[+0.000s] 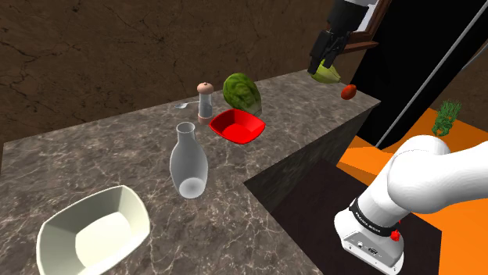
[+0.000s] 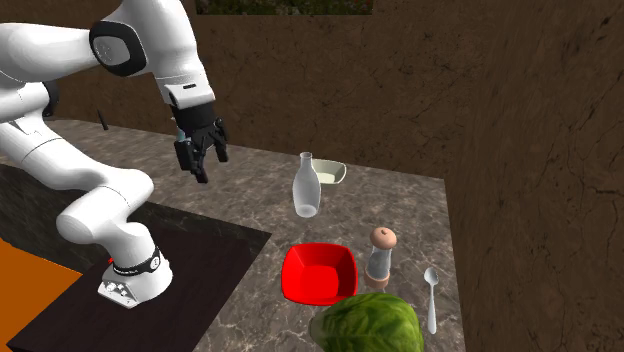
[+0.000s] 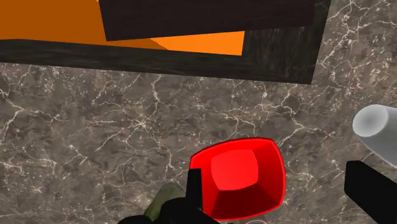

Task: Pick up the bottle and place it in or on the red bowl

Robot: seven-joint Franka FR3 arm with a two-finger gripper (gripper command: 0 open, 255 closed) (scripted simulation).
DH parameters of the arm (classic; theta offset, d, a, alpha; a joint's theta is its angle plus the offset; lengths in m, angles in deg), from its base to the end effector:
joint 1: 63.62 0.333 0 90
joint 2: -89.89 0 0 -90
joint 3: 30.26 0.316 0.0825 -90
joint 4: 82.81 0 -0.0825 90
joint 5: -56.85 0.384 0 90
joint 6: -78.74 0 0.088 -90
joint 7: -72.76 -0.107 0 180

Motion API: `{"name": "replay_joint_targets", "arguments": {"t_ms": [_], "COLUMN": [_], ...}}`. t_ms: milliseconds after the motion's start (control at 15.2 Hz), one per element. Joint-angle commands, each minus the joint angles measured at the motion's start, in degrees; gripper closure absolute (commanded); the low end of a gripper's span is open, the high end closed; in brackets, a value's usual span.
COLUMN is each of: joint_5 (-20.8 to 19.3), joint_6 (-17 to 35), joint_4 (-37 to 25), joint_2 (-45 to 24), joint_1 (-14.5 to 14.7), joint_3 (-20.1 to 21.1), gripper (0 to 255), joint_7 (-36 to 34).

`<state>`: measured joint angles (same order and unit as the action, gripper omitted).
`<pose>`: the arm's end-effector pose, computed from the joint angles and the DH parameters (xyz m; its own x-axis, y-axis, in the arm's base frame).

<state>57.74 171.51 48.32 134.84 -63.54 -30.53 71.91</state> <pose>0.3125 0.0000 0.6266 0.9933 -0.0179 0.1145 -0.0156 -0.9997 -0.0205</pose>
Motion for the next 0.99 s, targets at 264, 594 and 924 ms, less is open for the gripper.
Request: {"name": "replay_joint_targets", "arguments": {"t_ms": [264, 594, 924], "joint_5": [2.5, 4.9, 6.0], "joint_6": [3.6, 8.3, 12.8], "joint_4": [0.9, 0.4, -1.8], "joint_2": [-2.3, -6.7, -12.8], "joint_1": [1.4, 2.8, 3.7], "joint_3": [4.9, 11.0, 17.2], "gripper": [0, 0, 0], "joint_7": [-5.2, -11.6, -18.2]}}
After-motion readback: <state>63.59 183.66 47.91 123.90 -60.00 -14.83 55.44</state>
